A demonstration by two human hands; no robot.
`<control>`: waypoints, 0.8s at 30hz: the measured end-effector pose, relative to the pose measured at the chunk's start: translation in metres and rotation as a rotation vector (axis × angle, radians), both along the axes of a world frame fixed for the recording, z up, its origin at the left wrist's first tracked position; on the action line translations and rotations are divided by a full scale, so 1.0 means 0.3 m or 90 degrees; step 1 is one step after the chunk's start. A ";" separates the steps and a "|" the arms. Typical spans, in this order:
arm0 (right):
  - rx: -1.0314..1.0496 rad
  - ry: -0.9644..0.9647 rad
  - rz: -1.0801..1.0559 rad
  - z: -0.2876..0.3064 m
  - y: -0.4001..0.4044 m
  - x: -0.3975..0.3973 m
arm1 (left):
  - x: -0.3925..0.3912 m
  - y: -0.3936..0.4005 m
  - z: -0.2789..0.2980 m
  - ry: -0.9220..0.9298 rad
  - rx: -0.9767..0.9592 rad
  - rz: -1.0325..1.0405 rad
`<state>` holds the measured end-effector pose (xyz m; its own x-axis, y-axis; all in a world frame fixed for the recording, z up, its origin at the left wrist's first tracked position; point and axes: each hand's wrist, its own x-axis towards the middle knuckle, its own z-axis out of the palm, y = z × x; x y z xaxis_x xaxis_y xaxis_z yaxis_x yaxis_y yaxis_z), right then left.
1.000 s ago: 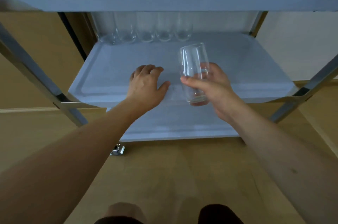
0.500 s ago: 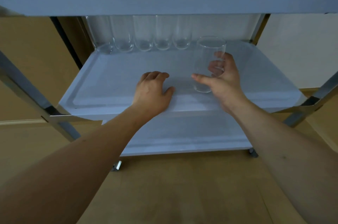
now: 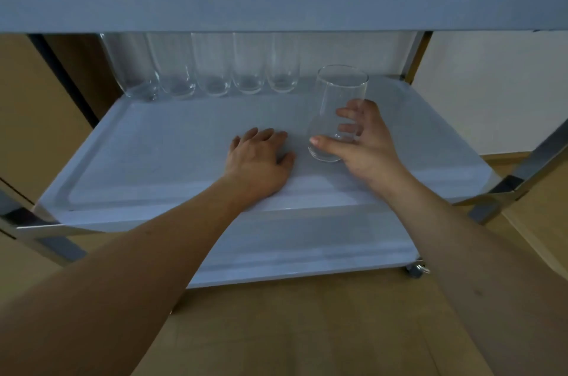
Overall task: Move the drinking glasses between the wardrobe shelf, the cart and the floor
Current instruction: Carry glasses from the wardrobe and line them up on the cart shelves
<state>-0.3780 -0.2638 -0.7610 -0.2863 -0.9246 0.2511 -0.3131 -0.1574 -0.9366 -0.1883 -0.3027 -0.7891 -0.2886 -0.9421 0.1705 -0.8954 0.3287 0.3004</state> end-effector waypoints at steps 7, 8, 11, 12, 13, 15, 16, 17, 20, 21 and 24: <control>-0.035 -0.014 -0.038 -0.035 -0.046 0.003 | 0.006 0.006 -0.013 0.016 -0.049 0.000; -0.037 -0.017 -0.050 -0.031 -0.070 0.005 | 0.005 0.005 -0.014 0.017 -0.051 -0.004; -0.033 -0.002 -0.067 -0.020 -0.162 0.008 | 0.003 0.000 -0.017 0.013 -0.047 0.000; -0.033 0.009 -0.068 -0.016 -0.194 0.005 | 0.001 -0.002 -0.016 0.009 -0.047 0.003; -0.034 0.021 -0.070 -0.009 -0.224 0.000 | -0.002 -0.002 -0.014 0.004 -0.050 0.003; -0.043 0.032 -0.066 0.013 -0.294 -0.005 | 0.003 -0.002 -0.015 -0.001 -0.065 0.007; -0.047 0.033 -0.070 0.025 -0.329 -0.012 | 0.004 -0.002 -0.016 -0.001 -0.069 0.004; -0.049 0.036 -0.077 0.039 -0.366 -0.022 | 0.003 0.000 -0.017 0.001 -0.069 0.002; -0.044 0.044 -0.101 0.070 -0.473 -0.050 | 0.002 0.000 -0.020 0.005 -0.062 0.007; -0.040 0.043 -0.105 0.073 -0.504 -0.054 | 0.002 -0.002 -0.021 0.005 -0.063 0.011; -0.028 0.038 -0.114 0.068 -0.574 -0.068 | 0.000 -0.004 -0.021 0.006 -0.068 0.012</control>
